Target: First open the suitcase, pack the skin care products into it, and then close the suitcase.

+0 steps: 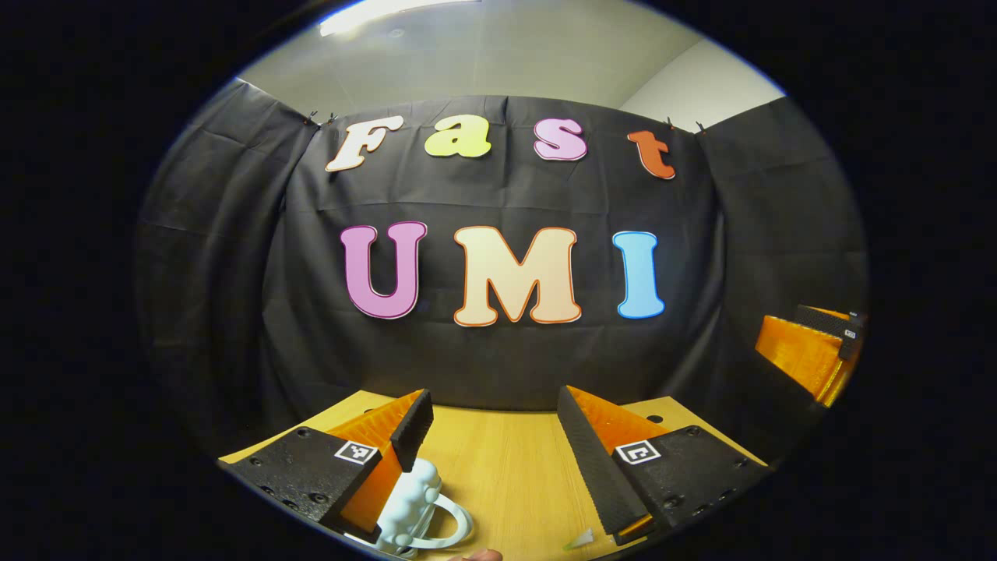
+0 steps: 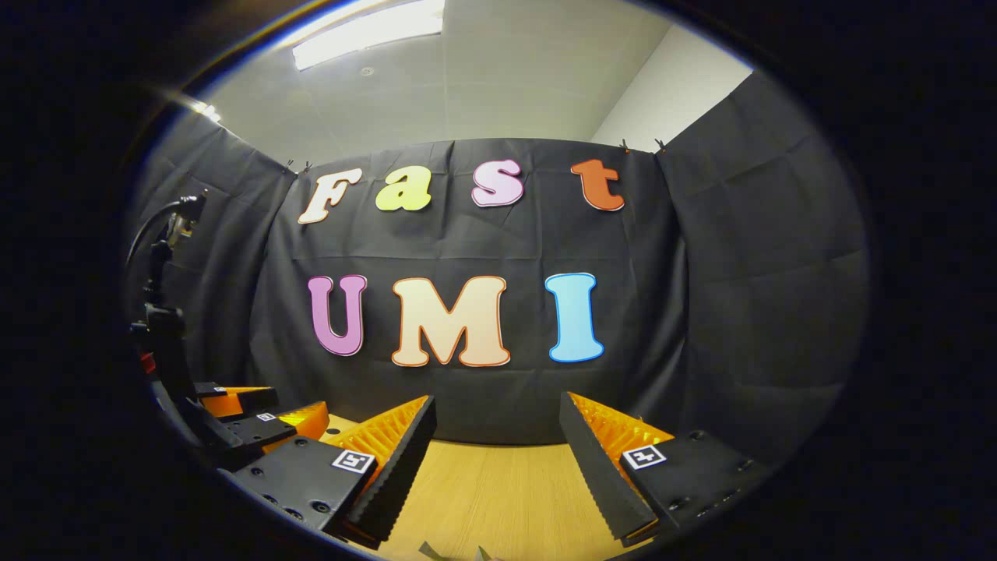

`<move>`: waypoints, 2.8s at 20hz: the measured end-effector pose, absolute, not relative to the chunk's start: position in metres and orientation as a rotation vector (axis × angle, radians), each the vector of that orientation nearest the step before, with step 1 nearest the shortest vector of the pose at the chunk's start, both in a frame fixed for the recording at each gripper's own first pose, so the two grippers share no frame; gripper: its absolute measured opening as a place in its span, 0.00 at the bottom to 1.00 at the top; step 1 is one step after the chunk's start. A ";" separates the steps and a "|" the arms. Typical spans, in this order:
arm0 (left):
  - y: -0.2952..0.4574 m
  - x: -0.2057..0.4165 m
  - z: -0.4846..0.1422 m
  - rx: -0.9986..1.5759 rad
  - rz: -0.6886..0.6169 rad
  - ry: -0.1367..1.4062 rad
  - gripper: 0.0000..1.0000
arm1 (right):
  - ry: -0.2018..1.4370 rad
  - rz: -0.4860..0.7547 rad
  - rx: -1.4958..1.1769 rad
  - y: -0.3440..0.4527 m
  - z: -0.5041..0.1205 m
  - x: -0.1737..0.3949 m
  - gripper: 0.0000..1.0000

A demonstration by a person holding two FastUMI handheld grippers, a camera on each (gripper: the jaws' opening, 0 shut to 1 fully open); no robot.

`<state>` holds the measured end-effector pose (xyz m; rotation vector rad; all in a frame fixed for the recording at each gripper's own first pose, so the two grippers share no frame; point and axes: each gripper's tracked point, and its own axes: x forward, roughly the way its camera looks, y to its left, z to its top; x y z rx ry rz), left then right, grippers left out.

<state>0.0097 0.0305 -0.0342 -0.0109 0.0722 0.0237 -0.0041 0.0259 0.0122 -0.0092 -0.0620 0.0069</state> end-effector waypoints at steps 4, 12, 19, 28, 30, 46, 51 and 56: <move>0.029 0.010 -0.037 -0.019 0.020 0.077 0.95 | -0.061 0.003 -0.012 0.024 0.013 -0.007 0.99; 0.022 0.006 -0.030 -0.010 0.000 0.042 0.95 | -0.071 0.016 -0.028 0.031 0.015 -0.012 0.99; 0.026 0.002 -0.123 0.043 -0.020 0.253 0.95 | -0.051 -0.005 -0.034 0.018 0.003 -0.018 0.99; 0.045 -0.009 -0.267 0.119 0.021 0.673 0.96 | 0.030 -0.037 -0.047 0.000 -0.030 -0.015 0.99; 0.054 -0.014 -0.288 0.139 0.045 0.749 0.96 | 0.046 -0.042 -0.059 -0.003 -0.036 -0.014 0.99; 0.070 -0.012 -0.356 0.018 0.033 1.011 0.10 | 0.111 -0.043 -0.087 -0.008 -0.065 -0.014 0.99; 0.068 -0.013 -0.343 0.071 0.051 1.009 0.05 | 0.121 -0.019 -0.077 -0.018 -0.074 -0.016 0.99; 0.063 -0.009 -0.313 0.032 0.065 0.993 0.01 | 0.116 0.027 -0.023 -0.035 -0.079 -0.016 0.99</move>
